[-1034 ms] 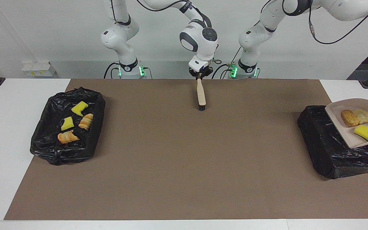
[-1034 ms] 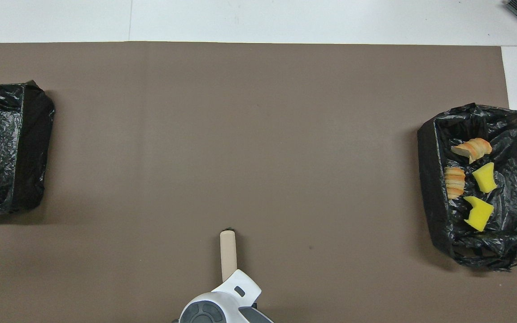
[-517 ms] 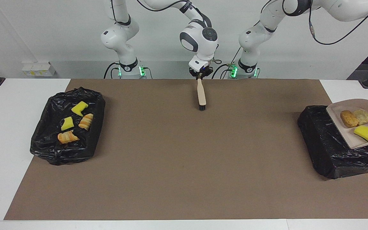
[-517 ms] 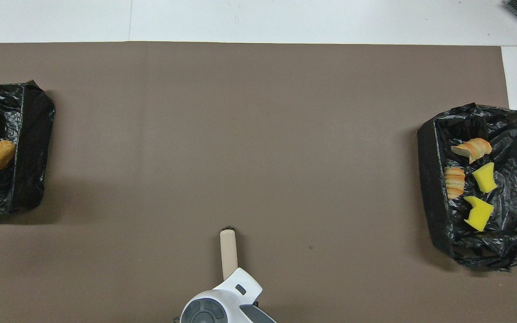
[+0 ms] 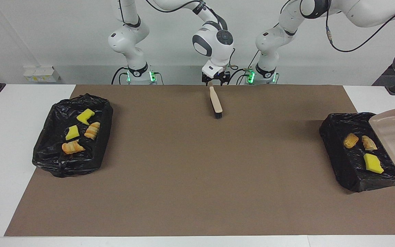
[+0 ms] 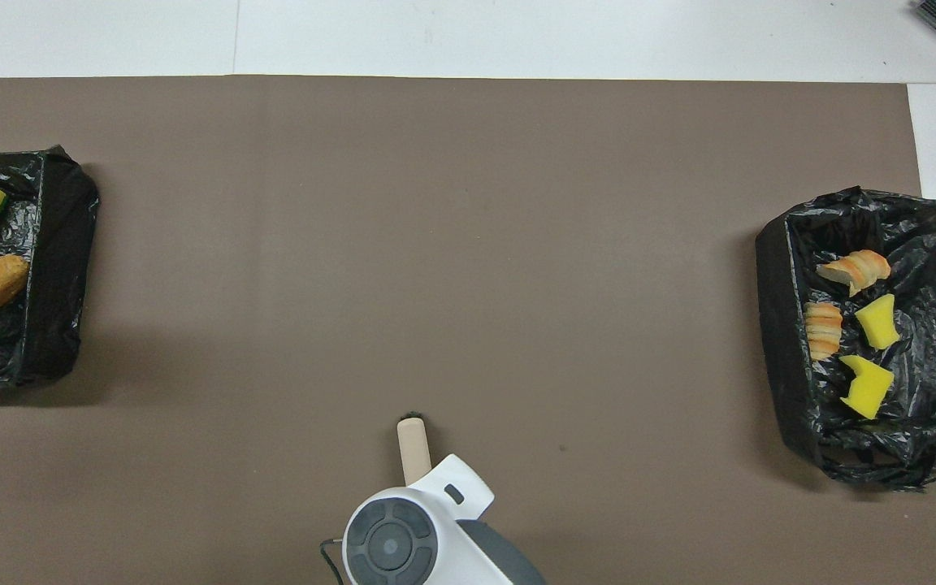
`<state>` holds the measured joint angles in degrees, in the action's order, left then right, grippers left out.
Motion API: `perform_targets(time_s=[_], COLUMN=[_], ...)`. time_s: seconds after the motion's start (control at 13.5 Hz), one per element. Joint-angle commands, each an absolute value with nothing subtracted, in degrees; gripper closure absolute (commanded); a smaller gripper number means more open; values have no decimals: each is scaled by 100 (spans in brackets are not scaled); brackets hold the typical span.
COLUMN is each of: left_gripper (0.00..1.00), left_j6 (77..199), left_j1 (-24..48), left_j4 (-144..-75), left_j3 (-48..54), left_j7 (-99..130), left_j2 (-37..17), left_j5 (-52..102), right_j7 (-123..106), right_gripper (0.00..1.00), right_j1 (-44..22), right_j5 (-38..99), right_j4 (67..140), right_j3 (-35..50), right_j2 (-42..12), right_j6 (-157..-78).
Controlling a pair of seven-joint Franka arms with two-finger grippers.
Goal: Sweep and dump trash in bin
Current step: 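Bring the empty dustpan back to the table center with the left gripper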
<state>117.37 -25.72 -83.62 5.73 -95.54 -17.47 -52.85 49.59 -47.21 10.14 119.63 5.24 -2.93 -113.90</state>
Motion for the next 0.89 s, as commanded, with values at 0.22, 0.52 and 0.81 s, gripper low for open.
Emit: perform_targets(time_s=[0.22,0.52,0.81], left_gripper=[100,100,100], left_j6=[11058,10654,10327], left_j1=[-2119,-1294,-319], left_j4=[-8551,-8885,-9140], left_j3=[580,580,571], left_j7=[-9405,-8793,-6466], left_j2=[-1354,-1318,-1406], left_j5=[-4372,-3403,-2779], right_j7=[3711,2490,1471], right_gripper=[0,0,0], right_j1=[-3281,-2112,-1286], right_j5=[1020,827,370], right_j4=[11831,11392,10926], right_j3=[519,510,510], right_j2=[299,-52,-202], right_j6=[-10916,-10951,-10890])
